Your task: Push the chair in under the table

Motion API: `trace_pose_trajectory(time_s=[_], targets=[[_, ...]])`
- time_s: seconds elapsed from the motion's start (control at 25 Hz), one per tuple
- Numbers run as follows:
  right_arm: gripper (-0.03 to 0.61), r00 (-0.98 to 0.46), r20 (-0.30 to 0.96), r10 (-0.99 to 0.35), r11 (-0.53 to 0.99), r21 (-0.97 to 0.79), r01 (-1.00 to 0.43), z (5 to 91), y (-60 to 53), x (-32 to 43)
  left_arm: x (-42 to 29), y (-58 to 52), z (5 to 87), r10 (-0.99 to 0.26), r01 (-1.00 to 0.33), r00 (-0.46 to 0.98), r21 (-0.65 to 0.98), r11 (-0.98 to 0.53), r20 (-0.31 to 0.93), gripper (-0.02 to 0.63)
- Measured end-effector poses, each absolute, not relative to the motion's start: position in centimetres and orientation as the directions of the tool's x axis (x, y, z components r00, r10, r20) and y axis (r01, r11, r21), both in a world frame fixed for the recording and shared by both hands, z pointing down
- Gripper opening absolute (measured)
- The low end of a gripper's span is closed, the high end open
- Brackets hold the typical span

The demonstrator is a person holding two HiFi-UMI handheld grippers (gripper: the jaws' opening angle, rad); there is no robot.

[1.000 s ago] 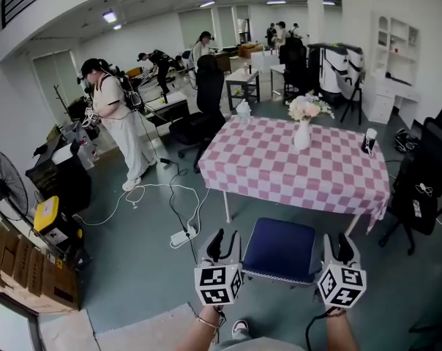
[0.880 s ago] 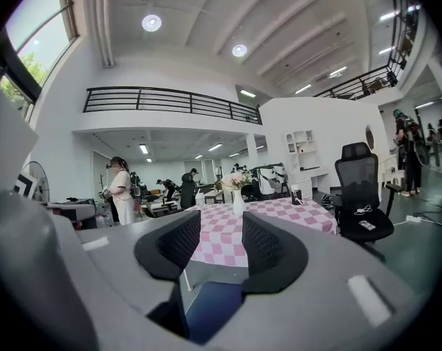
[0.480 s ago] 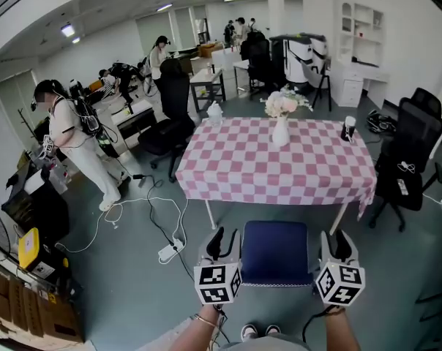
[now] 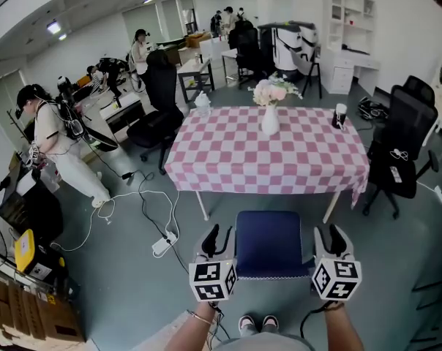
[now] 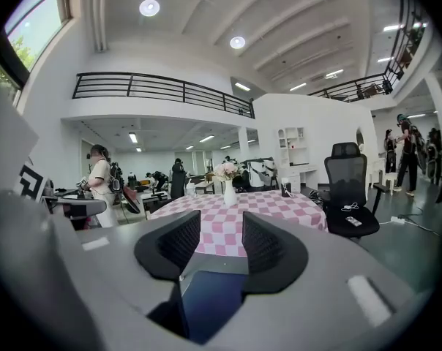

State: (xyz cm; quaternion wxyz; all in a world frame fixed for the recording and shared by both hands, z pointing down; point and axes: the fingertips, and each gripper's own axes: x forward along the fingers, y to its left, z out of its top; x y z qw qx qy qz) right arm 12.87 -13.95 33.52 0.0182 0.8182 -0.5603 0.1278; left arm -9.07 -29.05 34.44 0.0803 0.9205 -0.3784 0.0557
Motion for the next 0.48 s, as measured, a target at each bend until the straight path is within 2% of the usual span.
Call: trace_pose_trajectory(time_s=[0.48], targets=[[0.164,0.025,0.343,-0.939,-0.069,-0.118,-0.991,37.9,-15.4,10.0,-7.2,-27.3,38.6,-0.572,-0.607,0.765,0.033,-0.794,0.296,0.150]])
